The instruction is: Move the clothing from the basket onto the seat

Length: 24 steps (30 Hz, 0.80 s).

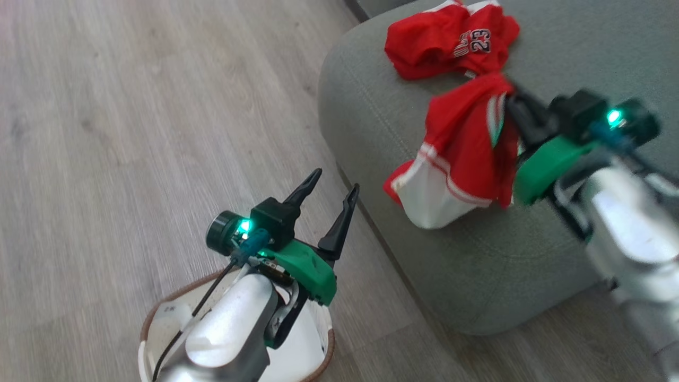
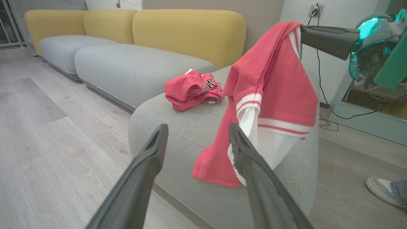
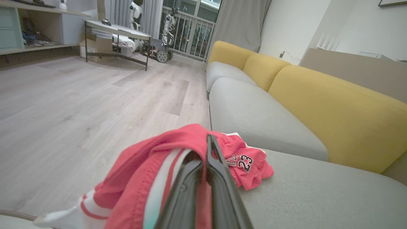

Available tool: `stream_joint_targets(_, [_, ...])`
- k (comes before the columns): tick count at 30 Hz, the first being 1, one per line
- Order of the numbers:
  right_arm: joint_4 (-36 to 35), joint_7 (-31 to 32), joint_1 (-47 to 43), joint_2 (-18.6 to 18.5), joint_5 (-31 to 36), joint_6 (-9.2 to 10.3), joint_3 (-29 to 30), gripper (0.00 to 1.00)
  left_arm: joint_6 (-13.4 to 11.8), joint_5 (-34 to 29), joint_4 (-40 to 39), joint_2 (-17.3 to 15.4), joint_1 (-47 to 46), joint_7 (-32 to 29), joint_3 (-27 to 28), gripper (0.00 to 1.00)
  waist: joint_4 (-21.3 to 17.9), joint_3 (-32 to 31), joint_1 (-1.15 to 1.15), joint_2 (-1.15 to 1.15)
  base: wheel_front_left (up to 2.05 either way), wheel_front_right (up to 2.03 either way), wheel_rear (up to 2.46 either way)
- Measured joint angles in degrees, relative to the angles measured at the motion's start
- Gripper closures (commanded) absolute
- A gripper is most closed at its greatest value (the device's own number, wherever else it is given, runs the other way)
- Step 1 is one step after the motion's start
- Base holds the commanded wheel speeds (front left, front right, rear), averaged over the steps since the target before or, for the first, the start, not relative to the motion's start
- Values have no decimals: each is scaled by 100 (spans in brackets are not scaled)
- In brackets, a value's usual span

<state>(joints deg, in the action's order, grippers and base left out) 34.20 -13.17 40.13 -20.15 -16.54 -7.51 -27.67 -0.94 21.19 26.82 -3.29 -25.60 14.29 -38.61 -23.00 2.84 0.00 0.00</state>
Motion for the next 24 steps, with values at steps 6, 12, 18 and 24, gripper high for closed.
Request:
stream_joint_targets(6, [109,142,886,-453,-60,0,283,100,44,-134,-83,12,-27,0,22,0,207,331,0,0,0,0,0])
stream_joint_targets(12, [417,211,1914,-1047,-66,0,859,100,102,-287,-210,10,-350,2,35,0,567,827,0,0,0,0,0])
stream_joint_targets(18, [900,214,2640,-1495,272,0,1479,100,154,-380,-312,0,-609,16,34,0,962,1253,0,0,0,0,0])
stream_joint_targets(24, [1489,56,3184,-1807,1000,0,2473,100,201,-532,-443,-10,-822,16,-92,0,1495,1707,0,0,0,0,0])
